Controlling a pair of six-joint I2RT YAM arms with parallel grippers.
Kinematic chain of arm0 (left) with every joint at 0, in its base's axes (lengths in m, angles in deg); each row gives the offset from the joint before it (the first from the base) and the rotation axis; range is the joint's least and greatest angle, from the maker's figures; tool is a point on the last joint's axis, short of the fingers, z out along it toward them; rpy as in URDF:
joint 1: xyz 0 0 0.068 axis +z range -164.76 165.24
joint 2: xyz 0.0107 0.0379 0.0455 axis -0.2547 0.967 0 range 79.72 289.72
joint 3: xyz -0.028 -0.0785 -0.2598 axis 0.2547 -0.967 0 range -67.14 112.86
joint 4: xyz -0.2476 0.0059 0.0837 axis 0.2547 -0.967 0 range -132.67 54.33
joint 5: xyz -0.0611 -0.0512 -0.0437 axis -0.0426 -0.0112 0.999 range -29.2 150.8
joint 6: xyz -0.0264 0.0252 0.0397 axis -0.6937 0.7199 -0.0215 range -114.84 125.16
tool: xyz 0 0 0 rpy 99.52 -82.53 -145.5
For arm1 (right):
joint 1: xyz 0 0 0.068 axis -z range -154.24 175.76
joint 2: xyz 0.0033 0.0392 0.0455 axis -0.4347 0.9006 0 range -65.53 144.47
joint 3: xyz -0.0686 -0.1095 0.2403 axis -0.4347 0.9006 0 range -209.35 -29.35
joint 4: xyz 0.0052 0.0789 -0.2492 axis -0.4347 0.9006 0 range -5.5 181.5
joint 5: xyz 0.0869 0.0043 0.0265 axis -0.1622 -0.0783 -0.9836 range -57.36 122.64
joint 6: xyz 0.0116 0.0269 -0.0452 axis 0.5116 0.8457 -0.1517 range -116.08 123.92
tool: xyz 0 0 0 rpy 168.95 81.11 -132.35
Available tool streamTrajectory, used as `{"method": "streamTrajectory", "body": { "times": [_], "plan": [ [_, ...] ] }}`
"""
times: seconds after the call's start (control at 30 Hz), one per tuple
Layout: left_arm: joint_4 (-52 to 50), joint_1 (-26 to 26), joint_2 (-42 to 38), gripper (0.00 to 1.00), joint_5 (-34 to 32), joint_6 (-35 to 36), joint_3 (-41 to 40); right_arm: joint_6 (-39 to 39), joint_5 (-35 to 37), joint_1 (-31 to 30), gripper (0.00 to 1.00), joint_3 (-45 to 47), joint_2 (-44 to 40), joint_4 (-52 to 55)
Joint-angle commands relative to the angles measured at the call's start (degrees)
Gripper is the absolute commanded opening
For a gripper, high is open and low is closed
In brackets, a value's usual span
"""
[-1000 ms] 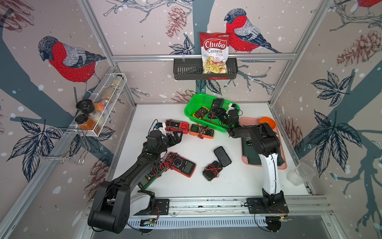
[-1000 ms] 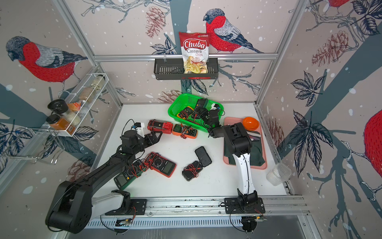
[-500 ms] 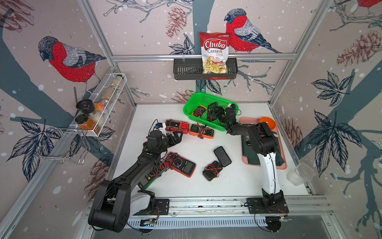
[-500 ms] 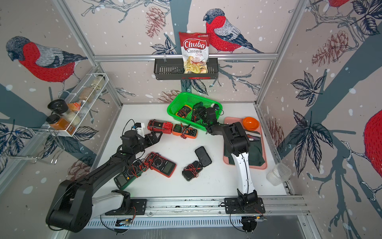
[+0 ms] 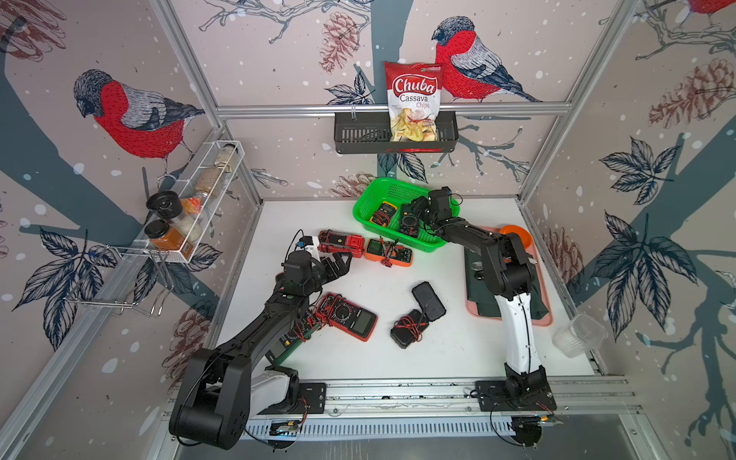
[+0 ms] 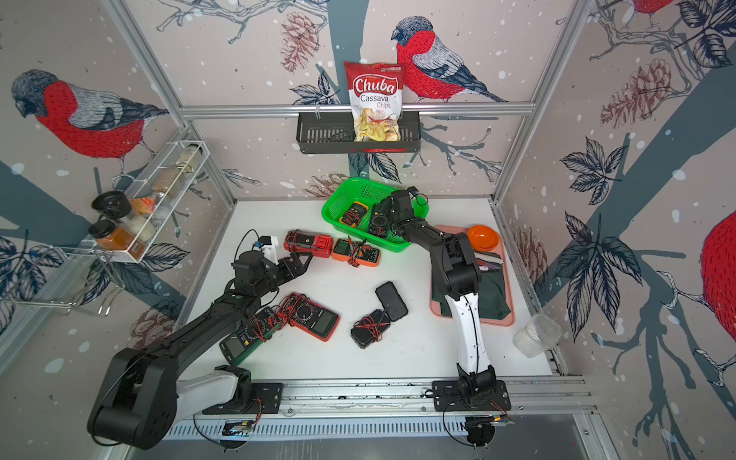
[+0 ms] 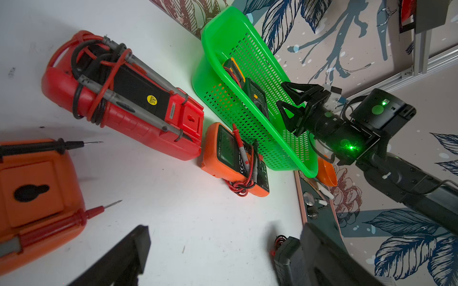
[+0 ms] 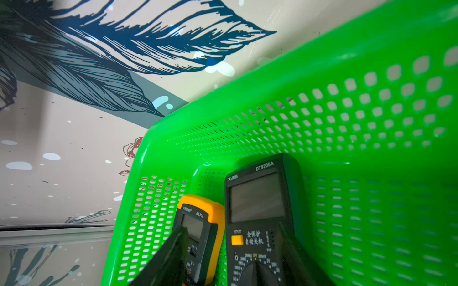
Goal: Put the multimeter into the basket
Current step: Place the multimeter in the basket.
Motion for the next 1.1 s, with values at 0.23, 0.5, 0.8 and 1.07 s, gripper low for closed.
{"method": "streamTrajectory", "body": {
  "times": [0.23,0.5,0.8,1.07],
  "plan": [
    [0.0,-0.3,-0.1,0.98,-2.0,1.1,0.9,-18.5,13.1,-0.2,0.38,-11.7,1.2,31.5],
    [-0.6,-0.4,3.8,0.98,-7.3,1.4,6.3,-23.1,19.2,-0.4,0.24,-19.9,7.1,45.5],
    [-2.1,-0.3,23.2,0.86,-14.7,3.3,27.0,-25.2,18.4,-0.8,0.24,-21.4,9.9,45.2],
    [-4.1,-0.2,43.4,0.74,-7.6,4.1,46.6,-27.0,16.5,-2.1,0.24,-22.2,11.1,45.3]
  ]
}}
